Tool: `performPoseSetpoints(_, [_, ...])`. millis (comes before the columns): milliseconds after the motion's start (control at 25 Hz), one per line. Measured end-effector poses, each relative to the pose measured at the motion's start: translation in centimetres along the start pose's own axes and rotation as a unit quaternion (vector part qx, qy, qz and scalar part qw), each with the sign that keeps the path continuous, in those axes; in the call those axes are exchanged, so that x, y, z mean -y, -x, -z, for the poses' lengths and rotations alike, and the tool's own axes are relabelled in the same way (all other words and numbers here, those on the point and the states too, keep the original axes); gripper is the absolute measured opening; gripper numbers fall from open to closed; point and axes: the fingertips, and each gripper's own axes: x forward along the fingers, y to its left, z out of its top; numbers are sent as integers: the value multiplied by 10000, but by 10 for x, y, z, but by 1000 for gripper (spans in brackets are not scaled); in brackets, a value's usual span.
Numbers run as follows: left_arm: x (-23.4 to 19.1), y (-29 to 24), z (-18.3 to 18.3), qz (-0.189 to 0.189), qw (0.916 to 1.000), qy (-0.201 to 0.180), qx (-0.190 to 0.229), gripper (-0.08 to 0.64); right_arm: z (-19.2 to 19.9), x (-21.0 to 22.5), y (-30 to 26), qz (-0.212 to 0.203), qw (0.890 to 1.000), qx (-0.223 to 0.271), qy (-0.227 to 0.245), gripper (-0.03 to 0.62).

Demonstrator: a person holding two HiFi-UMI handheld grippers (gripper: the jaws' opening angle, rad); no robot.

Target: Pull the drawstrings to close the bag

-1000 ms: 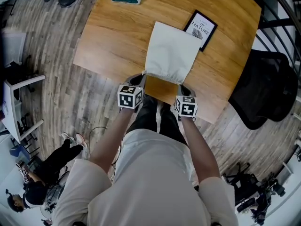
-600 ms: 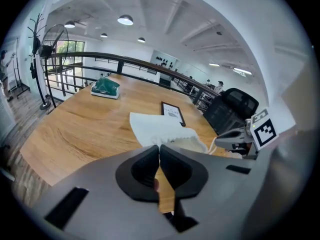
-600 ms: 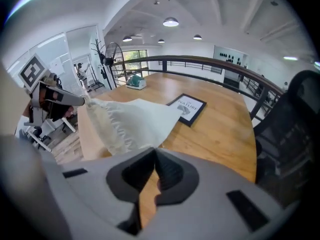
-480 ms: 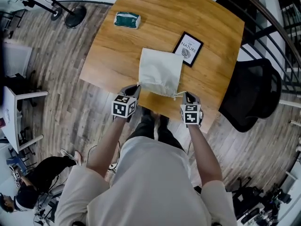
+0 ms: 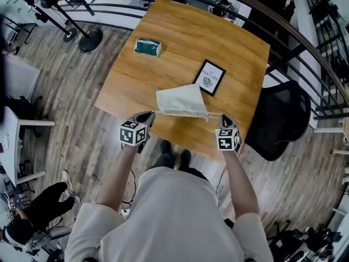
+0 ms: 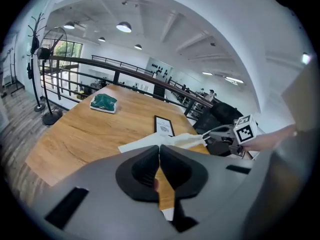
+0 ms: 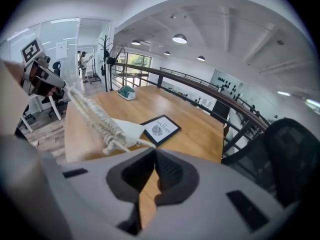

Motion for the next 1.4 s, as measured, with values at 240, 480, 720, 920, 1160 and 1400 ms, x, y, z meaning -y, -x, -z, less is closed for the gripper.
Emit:
performPoseSetpoints(240, [-9, 9, -12, -543, 9982, -8, 271, -2, -21, 22, 19, 345, 9975, 202, 580, 8])
performPoseSetpoints(480, [-23, 24, -33, -1283, 9887, 115, 771, -3, -30, 37, 33, 644, 9966, 222, 461, 8])
performPoseSetpoints(720, [-30, 37, -52, -1501, 9819, 159, 1140, -3, -35, 50, 42, 835, 9953, 259, 424, 8])
performPoseSetpoints(920, [-28, 38, -57, -1532, 9806, 176, 1207, -3, -34, 64, 44, 948, 9948, 182, 326, 8])
performPoseSetpoints(1160, [-36, 34, -55, -1775, 9773, 130, 1149, -3, -26, 74, 41, 1172, 9920, 26, 473, 8])
performPoseSetpoints(1400, [-47, 35, -59, -2126, 9707, -178, 1110, -3, -21, 82, 41, 1335, 9898, -86, 482, 8])
